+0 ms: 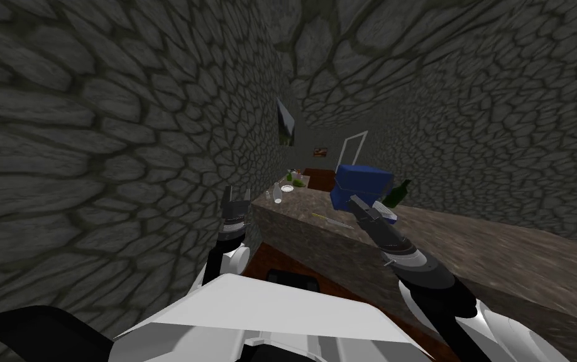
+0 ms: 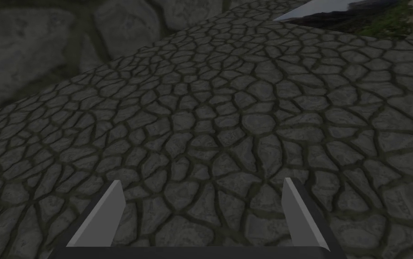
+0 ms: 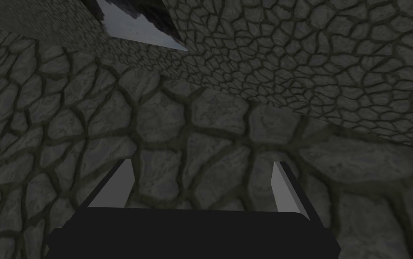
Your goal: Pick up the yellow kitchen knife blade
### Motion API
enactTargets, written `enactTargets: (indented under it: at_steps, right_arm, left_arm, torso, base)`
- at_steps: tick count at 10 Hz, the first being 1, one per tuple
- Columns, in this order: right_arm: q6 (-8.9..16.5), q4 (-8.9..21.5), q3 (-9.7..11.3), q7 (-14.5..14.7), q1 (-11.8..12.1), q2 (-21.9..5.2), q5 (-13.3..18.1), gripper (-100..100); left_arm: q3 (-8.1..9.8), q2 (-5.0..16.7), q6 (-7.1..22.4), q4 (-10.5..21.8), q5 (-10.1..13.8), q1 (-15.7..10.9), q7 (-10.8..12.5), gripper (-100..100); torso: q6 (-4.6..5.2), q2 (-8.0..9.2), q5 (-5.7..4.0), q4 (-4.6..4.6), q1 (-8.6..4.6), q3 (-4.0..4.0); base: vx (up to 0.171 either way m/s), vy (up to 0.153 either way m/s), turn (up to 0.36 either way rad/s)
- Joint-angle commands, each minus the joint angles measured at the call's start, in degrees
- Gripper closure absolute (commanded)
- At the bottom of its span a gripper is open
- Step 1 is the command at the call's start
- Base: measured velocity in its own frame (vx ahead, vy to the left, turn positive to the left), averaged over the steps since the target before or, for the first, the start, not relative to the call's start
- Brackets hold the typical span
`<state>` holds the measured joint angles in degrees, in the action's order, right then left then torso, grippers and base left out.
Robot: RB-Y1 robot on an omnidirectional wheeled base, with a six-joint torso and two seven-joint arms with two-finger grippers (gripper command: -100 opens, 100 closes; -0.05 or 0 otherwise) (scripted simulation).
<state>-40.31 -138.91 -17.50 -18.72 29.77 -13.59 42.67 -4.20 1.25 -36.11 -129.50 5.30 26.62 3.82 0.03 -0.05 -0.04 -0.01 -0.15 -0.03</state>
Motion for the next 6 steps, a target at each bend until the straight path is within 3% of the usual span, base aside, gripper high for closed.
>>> enactTargets:
  at_steps: [1, 2, 4, 5, 6]
  right_arm:
    - [-0.3, 0.0, -0.2, -0.2, 0.0, -0.1, 2.2, -100]
    - [-1.9, -0.4, -2.4, -1.6, 0.6, -0.6, 4.2, -100]
    - [-1.9, -0.4, -2.4, -1.6, 0.6, -0.6, 7.0, -100]
    - [-3.6, -0.8, -4.6, -3.1, 1.3, -1.0, 9.0, -100]
    - [-3.6, -0.8, -4.6, -3.1, 1.3, -1.0, 10.7, -100]
  left_arm:
    - [0.00, 0.0, 0.0, 0.0, 0.0, 0.0, 0.0, 0]
    - [0.00, 0.0, 0.0, 0.0, 0.0, 0.0, 0.0, 0]
    - [0.00, 0.0, 0.0, 0.0, 0.0, 0.0, 0.0, 0]
    - [0.00, 0.0, 0.0, 0.0, 0.0, 0.0, 0.0, 0]
    - [0.00, 0.0, 0.0, 0.0, 0.0, 0.0, 0.0, 0]
  torso:
    - [0.00, 0.00, 0.00, 0.00, 0.00, 0.00]
    - [0.03, -0.01, 0.00, 0.00, 0.03, 0.00]
    - [0.01, -0.04, -0.01, -0.01, -0.04, -0.02]
    - [0.03, -0.03, 0.00, -0.01, 0.02, -0.02]
    - [-0.02, -0.01, 0.00, 0.00, 0.00, -0.01]
  base:
    - [-0.003, -0.027, 0.013]
    - [-0.001, -0.036, 0.305]
    - [0.000, -0.039, 0.144]
    - [-0.009, -0.036, 0.302]
    - [-0.009, -0.045, 0.267]
